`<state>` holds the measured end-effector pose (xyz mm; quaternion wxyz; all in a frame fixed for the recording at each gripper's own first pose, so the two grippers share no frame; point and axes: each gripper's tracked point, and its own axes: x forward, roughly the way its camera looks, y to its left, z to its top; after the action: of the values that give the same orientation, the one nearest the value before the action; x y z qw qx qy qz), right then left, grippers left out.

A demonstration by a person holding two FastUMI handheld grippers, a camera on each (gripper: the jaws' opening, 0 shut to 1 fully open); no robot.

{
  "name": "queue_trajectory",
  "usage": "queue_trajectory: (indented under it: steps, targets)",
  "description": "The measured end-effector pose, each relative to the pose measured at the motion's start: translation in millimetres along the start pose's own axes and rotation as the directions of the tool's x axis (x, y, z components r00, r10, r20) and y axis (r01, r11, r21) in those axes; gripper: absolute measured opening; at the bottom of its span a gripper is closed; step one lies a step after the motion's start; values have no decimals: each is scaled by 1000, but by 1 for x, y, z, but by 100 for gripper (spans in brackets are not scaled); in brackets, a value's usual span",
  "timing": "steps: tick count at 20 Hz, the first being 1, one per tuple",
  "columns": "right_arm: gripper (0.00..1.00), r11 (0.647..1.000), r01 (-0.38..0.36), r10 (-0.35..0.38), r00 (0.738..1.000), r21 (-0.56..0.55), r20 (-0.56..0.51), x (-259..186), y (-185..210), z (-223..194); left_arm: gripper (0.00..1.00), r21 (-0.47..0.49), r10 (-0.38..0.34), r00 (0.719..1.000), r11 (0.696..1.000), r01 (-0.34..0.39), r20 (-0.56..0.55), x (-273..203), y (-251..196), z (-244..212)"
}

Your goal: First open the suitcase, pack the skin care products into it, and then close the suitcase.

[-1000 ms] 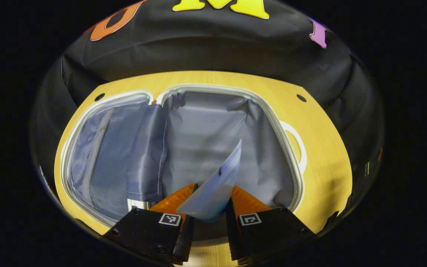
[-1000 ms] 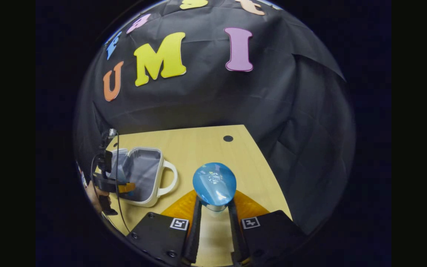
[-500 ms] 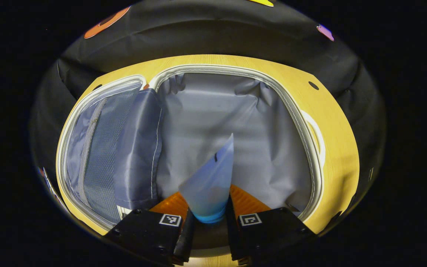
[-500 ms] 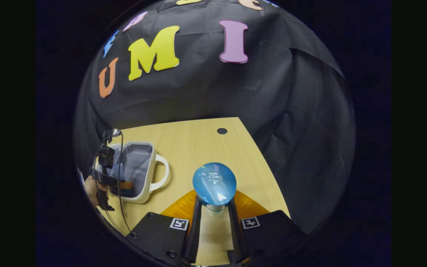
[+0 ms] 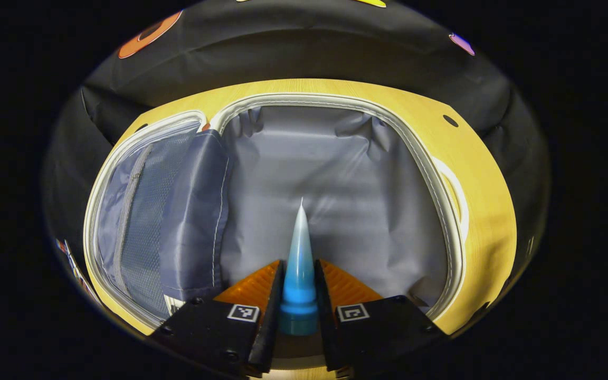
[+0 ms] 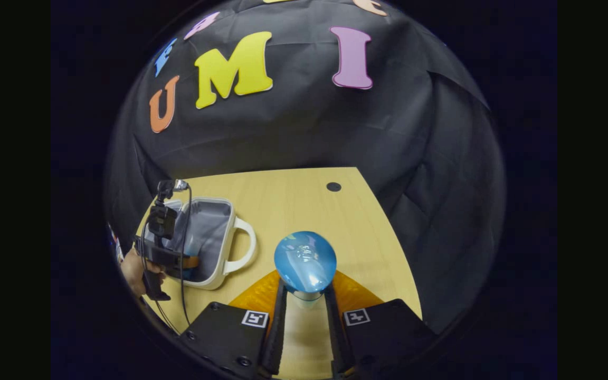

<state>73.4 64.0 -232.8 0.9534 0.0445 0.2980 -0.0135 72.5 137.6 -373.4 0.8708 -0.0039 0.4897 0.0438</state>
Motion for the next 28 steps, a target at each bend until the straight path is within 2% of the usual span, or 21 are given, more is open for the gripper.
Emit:
queue_trajectory:
  steps: [1,4,7,9,13,19,20,21,24,26,27,28]
  targets:
    - [35,1000,-13,13,1000,-8,2,1,6,3,45,-7,3,1000,1000,-3,19,-2,-1,3]
    - [35,998,-51,51,999,-46,10,7,29,14,83,4,-25,994,1000,25,110,-27,-8,19]
    - [35,991,-103,105,994,-81,24,15,62,30,86,38,-14,959,999,4,282,-78,-4,46]
    - [35,983,-150,153,988,-109,26,26,89,40,89,44,-4,910,999,-15,415,-120,6,62]
    - [33,970,-204,205,979,-130,-7,55,140,41,93,47,11,785,998,-51,619,-203,34,76]
    - [35,935,-283,261,958,-215,-121,83,217,3,97,-22,5,606,1000,21,795,-283,77,76]
    - [35,930,-292,265,953,-224,-144,88,228,-6,92,-19,-7,579,999,40,815,-288,81,76]
    - [35,924,-303,267,948,-232,-175,93,238,-17,97,-18,-7,576,999,37,818,-288,89,70]
    - [35,923,-320,255,925,-215,-282,99,256,-52,97,-69,63,596,998,-13,801,-284,123,53]
    - [35,927,-324,248,909,-191,-336,101,264,-67,97,-102,96,590,994,-23,801,-286,140,49]
    - [35,928,-315,245,919,-198,-310,106,266,-63,97,-119,109,595,993,-23,796,-282,149,47]
    - [36,928,-308,230,917,-211,-326,110,269,-62,97,-135,121,607,991,-23,785,-278,155,42]
